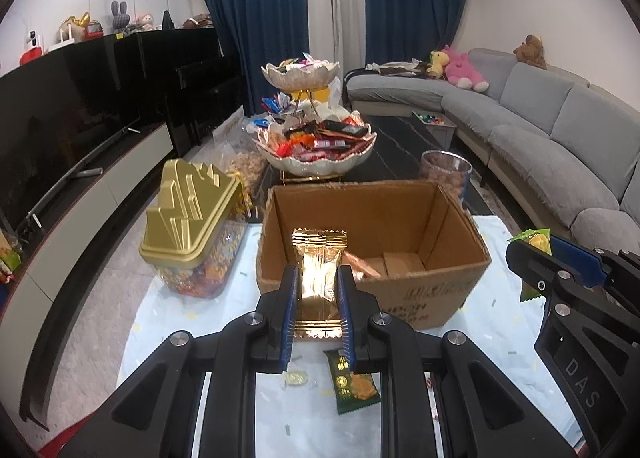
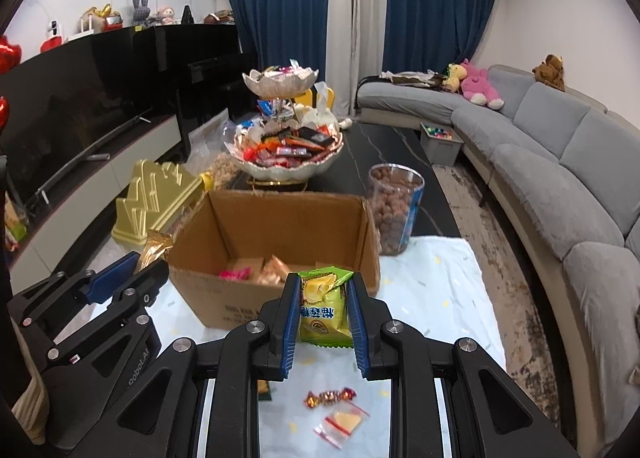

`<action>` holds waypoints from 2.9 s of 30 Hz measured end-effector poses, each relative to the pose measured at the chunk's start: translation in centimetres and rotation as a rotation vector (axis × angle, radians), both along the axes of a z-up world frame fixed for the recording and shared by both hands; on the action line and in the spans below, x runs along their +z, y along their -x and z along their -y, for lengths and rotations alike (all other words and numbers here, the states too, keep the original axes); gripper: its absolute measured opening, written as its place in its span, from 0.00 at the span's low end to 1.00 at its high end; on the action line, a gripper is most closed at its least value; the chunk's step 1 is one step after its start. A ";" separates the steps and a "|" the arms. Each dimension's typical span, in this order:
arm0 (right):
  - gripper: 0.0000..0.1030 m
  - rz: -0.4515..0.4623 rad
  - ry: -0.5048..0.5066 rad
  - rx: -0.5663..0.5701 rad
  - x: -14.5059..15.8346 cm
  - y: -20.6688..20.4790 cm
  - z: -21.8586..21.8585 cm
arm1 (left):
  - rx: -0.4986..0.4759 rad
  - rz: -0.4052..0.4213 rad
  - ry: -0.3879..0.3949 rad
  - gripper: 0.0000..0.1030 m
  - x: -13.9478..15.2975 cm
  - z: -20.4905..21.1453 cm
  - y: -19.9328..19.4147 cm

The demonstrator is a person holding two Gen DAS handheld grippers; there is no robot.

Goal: Organize snacks
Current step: 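Lift both held snacks and carry them over the cardboard box, then open both tools to drop the snacks into the box, then withdraw both tools from the box toward the green cracker packet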

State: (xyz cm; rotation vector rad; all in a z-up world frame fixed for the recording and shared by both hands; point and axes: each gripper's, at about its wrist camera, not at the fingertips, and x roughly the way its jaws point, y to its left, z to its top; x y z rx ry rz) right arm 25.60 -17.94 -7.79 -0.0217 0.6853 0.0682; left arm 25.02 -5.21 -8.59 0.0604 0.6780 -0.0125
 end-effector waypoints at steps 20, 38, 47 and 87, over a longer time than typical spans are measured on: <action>0.24 0.011 -0.001 0.014 1.2 -5.6 -0.7 | -0.010 -0.020 0.015 0.20 1.5 -0.9 -6.1; 0.24 -0.029 0.002 0.011 -0.7 -9.9 -1.1 | -0.025 -0.078 -0.002 0.20 -1.1 -1.0 -10.9; 0.24 -0.063 0.001 0.009 -2.3 -12.0 -1.2 | -0.025 -0.113 -0.001 0.20 -3.0 -1.1 -12.8; 0.66 0.021 0.043 -0.058 1.7 -7.9 0.6 | 0.012 -0.051 -0.008 0.66 1.1 -1.3 -8.6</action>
